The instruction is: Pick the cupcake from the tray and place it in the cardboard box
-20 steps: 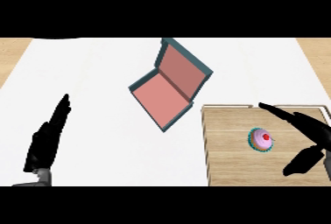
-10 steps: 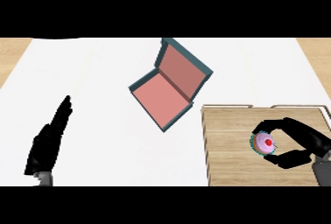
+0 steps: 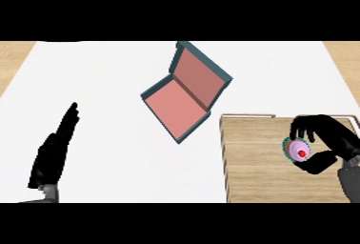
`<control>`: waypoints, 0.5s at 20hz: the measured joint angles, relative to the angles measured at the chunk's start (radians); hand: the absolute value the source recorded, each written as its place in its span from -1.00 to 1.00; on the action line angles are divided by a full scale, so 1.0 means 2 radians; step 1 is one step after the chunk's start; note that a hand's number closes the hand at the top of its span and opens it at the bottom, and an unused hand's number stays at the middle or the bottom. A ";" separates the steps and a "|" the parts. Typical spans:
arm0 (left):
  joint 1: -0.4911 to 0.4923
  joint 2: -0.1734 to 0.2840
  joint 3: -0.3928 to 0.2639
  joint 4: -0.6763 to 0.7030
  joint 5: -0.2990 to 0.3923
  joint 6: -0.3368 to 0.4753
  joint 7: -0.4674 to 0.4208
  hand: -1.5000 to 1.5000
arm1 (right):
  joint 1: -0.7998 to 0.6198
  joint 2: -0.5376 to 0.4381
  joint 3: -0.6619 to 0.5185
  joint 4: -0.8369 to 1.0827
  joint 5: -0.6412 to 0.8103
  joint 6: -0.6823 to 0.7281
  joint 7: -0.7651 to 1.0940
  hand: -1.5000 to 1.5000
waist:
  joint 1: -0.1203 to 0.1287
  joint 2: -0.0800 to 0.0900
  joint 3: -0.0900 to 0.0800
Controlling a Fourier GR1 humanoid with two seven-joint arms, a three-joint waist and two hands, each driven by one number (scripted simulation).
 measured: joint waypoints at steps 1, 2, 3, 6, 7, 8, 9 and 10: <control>-0.002 0.000 -0.001 -0.002 -0.001 0.000 0.003 0.00 | -0.005 0.001 0.006 0.001 0.021 -0.013 0.021 1.00 | 0.001 0.000 -0.001; 0.001 0.002 -0.001 -0.002 0.001 -0.003 0.001 0.00 | -0.010 0.001 0.010 0.007 0.043 -0.030 0.038 1.00 | 0.003 0.000 -0.002; 0.000 0.000 -0.002 0.002 0.000 -0.003 -0.003 0.00 | -0.016 0.002 0.014 0.010 0.062 -0.043 0.056 1.00 | 0.003 -0.001 -0.002; -0.004 -0.003 -0.002 0.000 -0.002 0.000 0.002 0.00 | -0.038 0.019 0.029 0.020 0.110 -0.075 0.104 1.00 | 0.002 -0.001 -0.003; -0.005 -0.002 0.000 0.003 -0.001 -0.002 0.000 0.00 | -0.037 0.020 0.031 0.018 0.119 -0.086 0.109 1.00 | 0.001 -0.002 -0.003; -0.014 0.002 0.006 0.010 0.002 -0.005 0.003 0.00 | -0.041 0.020 0.030 0.024 0.128 -0.098 0.111 1.00 | 0.000 -0.001 -0.002; -0.015 0.004 0.011 0.018 0.004 -0.007 -0.005 0.00 | -0.046 0.022 0.031 0.030 0.138 -0.111 0.114 1.00 | 0.000 -0.001 -0.002; -0.015 0.003 0.011 0.021 0.004 -0.007 -0.009 0.00 | -0.052 0.024 0.031 0.033 0.147 -0.121 0.120 1.00 | 0.000 -0.001 -0.002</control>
